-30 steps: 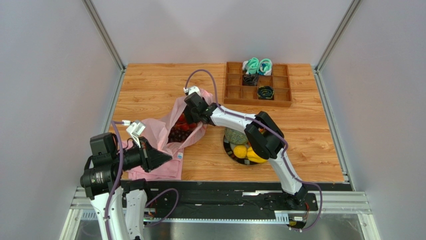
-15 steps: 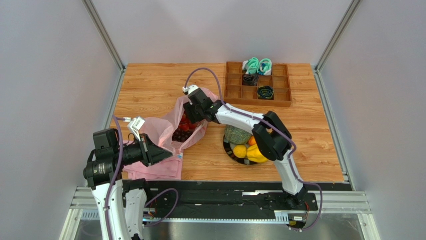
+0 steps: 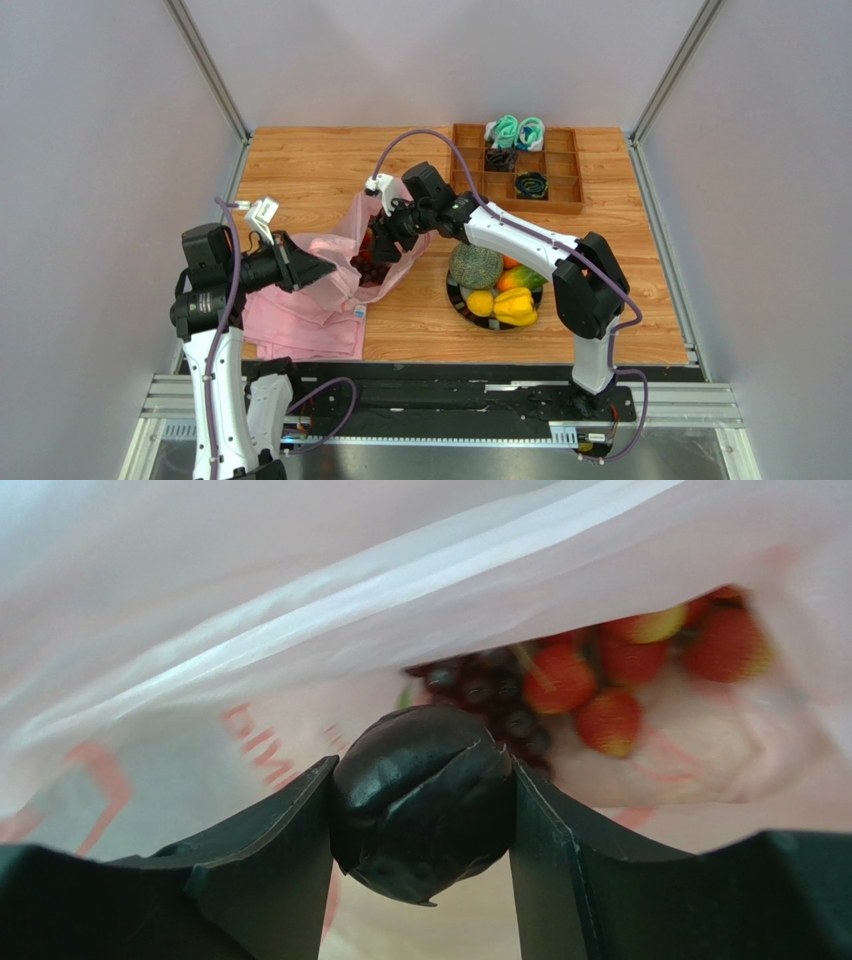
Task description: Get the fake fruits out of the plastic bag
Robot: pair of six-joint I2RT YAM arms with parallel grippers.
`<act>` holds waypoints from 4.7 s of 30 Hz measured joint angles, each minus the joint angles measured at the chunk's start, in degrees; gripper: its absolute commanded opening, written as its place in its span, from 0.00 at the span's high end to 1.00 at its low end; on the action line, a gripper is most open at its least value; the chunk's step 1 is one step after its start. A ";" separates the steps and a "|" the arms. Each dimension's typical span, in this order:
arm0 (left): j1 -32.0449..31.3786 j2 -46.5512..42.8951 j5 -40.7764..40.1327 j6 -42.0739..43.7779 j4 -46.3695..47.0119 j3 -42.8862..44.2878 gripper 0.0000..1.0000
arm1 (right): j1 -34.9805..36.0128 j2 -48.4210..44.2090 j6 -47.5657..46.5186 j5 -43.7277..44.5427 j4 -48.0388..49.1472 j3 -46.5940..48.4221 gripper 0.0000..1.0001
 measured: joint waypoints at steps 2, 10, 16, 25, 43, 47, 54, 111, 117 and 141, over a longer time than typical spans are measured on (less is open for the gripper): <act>0.00 2.45 -1.29 -1.29 2.67 0.37 1.00 | -0.22 -0.17 -2.54 -5.35 -2.47 -0.02 0.53; 0.00 6.10 -4.76 -4.24 7.74 1.11 1.00 | -1.99 -11.54 -11.93 -17.20 -13.49 2.14 0.53; 0.00 5.20 -5.75 -4.55 8.37 1.20 1.00 | -16.20 -27.06 -16.76 -19.45 -17.49 0.52 0.54; 0.00 4.02 -7.04 -3.63 6.56 1.97 1.00 | -37.44 -32.13 -39.50 -10.19 -30.36 -16.90 0.57; 0.00 2.36 -8.48 -2.14 3.80 2.03 1.00 | -40.81 -39.67 -55.58 0.94 -39.47 -36.96 0.59; 0.00 2.69 -8.63 -2.10 3.76 2.03 1.00 | -40.98 -39.41 -56.22 0.96 -40.33 -38.23 0.60; 0.00 3.02 -8.70 -1.68 3.45 2.03 1.00 | -40.94 -36.06 -55.45 -0.50 -39.34 -38.97 0.61; 0.00 1.18 -12.74 3.96 -10.16 5.79 1.00 | -3.72 -26.75 -18.01 -7.34 -16.35 -3.93 0.51; 0.00 -1.40 -19.78 8.90 -18.23 14.40 1.00 | 3.65 -10.08 -13.33 -1.20 -9.49 0.04 0.50; 0.94 -3.32 -20.31 14.40 -25.16 7.80 1.00 | 7.61 24.81 -1.01 21.99 1.66 21.84 0.23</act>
